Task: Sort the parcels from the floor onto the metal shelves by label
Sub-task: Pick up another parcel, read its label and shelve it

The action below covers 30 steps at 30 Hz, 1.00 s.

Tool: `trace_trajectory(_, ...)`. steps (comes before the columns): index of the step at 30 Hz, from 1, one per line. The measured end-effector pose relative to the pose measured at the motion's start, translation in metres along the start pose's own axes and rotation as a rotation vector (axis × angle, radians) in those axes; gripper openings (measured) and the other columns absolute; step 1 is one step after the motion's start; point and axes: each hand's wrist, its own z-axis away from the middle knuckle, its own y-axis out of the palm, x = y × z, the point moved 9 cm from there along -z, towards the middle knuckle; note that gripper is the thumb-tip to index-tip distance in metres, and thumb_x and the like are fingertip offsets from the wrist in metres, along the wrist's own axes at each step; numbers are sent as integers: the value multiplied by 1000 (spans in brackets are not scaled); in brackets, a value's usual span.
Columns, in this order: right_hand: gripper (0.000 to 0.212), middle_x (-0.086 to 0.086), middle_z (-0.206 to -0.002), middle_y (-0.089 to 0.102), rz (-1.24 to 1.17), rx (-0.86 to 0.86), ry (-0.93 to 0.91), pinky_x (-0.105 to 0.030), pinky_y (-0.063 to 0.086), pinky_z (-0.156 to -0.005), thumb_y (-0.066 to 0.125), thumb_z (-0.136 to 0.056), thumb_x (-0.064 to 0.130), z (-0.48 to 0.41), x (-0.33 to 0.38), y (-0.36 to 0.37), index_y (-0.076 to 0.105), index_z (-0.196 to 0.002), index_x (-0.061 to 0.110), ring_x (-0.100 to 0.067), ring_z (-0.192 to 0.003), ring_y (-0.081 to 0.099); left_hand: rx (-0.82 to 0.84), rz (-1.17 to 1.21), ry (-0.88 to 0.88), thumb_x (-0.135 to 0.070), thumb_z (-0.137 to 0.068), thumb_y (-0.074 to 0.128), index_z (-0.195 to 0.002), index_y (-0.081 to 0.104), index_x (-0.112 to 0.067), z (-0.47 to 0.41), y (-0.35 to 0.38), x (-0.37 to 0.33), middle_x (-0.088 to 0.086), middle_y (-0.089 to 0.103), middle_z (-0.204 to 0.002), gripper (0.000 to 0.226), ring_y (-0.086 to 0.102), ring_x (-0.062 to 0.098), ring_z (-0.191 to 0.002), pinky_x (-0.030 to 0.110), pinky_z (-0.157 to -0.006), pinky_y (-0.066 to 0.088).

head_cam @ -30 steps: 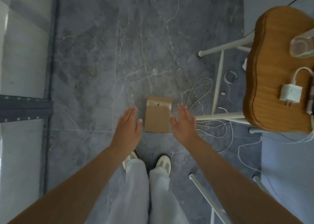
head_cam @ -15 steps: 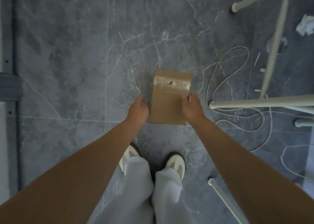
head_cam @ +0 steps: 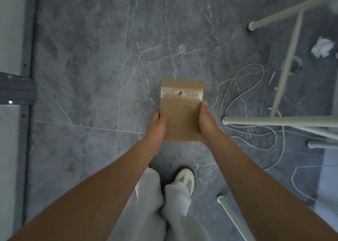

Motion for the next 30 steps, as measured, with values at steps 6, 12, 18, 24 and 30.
trace_trajectory(6, 68, -10, -161, 36, -4, 24, -35, -41, 31, -117, 26, -106, 55, 103, 51, -8, 30, -157, 10, -28, -147, 37, -41, 65, 93, -23, -109, 36, -155, 42, -27, 93, -41, -66, 1, 52, -151, 47, 51, 13, -114, 28, -94, 40)
trace_trajectory(12, 68, -10, -156, 44, 18, 59, -144, -42, 36, -115, 30, -105, 56, 225, 117, -15, 37, -154, 9, -28, -142, 44, -93, 133, 223, -17, -108, 42, -153, 45, -24, 210, -85, -138, -4, 58, -136, 45, 56, 13, -113, 27, -95, 45)
trace_trajectory(18, 68, -10, -149, 54, 70, 148, -282, -52, 41, -114, 31, -101, 64, 353, 161, -17, 52, -146, 17, -30, -135, 53, -158, 250, 279, -16, -107, 44, -152, 47, -24, 331, -145, -170, 0, 56, -149, 46, 57, 17, -121, 31, -102, 46)
trace_trajectory(24, 52, -1, -147, 55, 135, 354, -491, -43, 40, -113, 22, -110, 46, 492, 175, -4, 53, -146, 24, -22, -135, 52, -281, 387, 359, -13, -106, 46, -151, 48, -23, 460, -210, -174, -5, 57, -136, 46, 54, 13, -118, 27, -97, 43)
trace_trajectory(30, 51, 0, -134, 61, 170, 525, -576, -42, 49, -98, 22, -109, 46, 587, 160, 19, 55, -142, 23, -18, -107, 58, -435, 483, 542, -8, -103, 51, -148, 53, -23, 564, -261, -162, 0, 58, -144, 47, 57, 13, -123, 31, -109, 44)
